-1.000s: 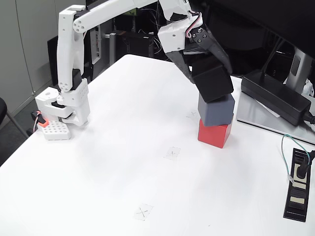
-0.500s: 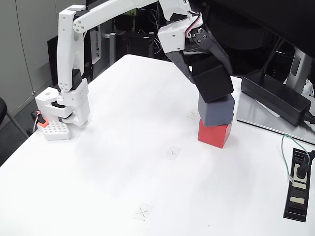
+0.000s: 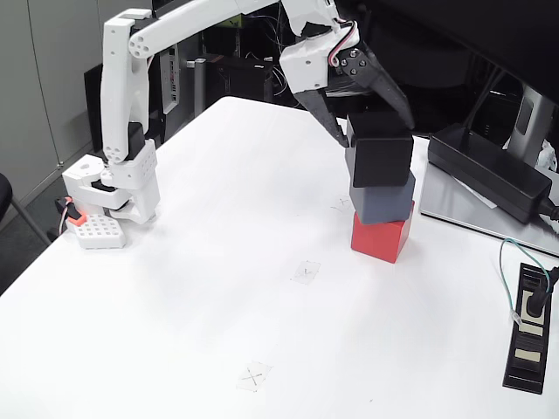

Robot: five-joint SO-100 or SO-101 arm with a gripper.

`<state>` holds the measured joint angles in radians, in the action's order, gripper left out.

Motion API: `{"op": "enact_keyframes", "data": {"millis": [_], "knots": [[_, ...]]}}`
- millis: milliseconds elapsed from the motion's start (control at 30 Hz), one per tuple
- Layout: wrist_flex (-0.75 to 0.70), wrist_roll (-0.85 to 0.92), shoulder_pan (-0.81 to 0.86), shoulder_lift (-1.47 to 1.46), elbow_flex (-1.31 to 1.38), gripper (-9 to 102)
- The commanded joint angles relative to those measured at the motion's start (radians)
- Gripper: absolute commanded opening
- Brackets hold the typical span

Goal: Stack the three blocks in an ordered color.

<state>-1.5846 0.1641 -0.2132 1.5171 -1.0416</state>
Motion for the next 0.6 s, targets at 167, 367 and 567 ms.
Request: {"op": "enact_keyframes", "data": {"millis": [167, 367, 567], "knots": [[0.003, 0.075, 0.003, 0.014, 0.038, 30], [0.003, 0.097, 0.003, 0.055, 0.048, 30], [0.003, 0.094, 0.012, 0.230, 0.091, 30]]}}
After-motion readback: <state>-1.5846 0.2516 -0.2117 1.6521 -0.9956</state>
